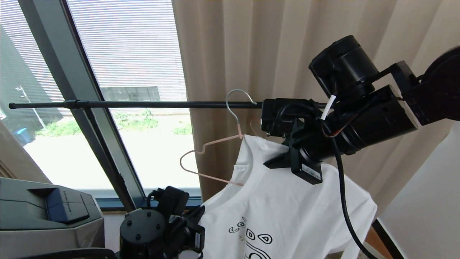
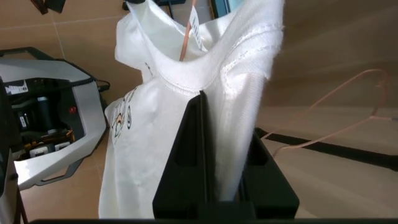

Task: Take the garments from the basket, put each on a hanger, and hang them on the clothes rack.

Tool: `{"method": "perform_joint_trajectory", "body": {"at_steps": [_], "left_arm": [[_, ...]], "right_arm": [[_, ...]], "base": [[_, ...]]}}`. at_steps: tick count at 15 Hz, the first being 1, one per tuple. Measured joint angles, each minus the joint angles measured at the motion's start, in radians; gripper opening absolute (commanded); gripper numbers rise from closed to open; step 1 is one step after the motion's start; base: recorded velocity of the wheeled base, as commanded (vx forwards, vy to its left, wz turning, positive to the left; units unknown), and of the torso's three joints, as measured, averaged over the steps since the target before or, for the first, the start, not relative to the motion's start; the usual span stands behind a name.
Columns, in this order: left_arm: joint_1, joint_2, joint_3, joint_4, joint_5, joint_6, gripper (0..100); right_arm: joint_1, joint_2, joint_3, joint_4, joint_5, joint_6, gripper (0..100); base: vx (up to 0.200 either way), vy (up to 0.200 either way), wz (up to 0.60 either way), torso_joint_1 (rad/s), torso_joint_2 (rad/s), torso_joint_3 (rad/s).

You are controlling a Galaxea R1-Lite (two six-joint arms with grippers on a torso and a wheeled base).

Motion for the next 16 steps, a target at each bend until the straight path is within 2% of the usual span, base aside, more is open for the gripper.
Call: {"method": "perform_joint_trajectory", "body": {"at_steps": [3, 6, 9, 11, 16], "left_arm": [[0.065, -0.023, -0.01, 0.0, -0.003, 0.036, 0], [0.103, -0.033, -0.022, 0.0, -0.003, 0.041, 0], [0.113, -0.036, -0.029, 0.0, -0.005, 0.043, 0], [0.121, -0.036, -0.031, 0.0, -0.005, 0.043, 0], [0.163, -0.038, -0.044, 0.0, -0.009, 0.052, 0]], "right_arm": [[-0.007, -0.034, 0.056, -0.039, 0.002, 0.023, 0], [-0.009, -0.074, 0.126, -0.1, 0.002, 0.053, 0], [-0.009, -0.109, 0.181, -0.136, 0.008, 0.061, 0], [-0.009, -0.134, 0.21, -0.157, 0.043, 0.073, 0], [-0.009, -0.177, 0.254, -0.159, 0.045, 0.071, 0]], "base": [[0.0, 0.0, 0.0, 0.0, 0.0, 0.0], [0.0, 0.0, 0.0, 0.0, 0.0, 0.0], [0.0, 0.0, 0.0, 0.0, 0.0, 0.0], [0.0, 0.0, 0.0, 0.0, 0.0, 0.0], [0.0, 0.0, 0.0, 0.0, 0.0, 0.0]]}}
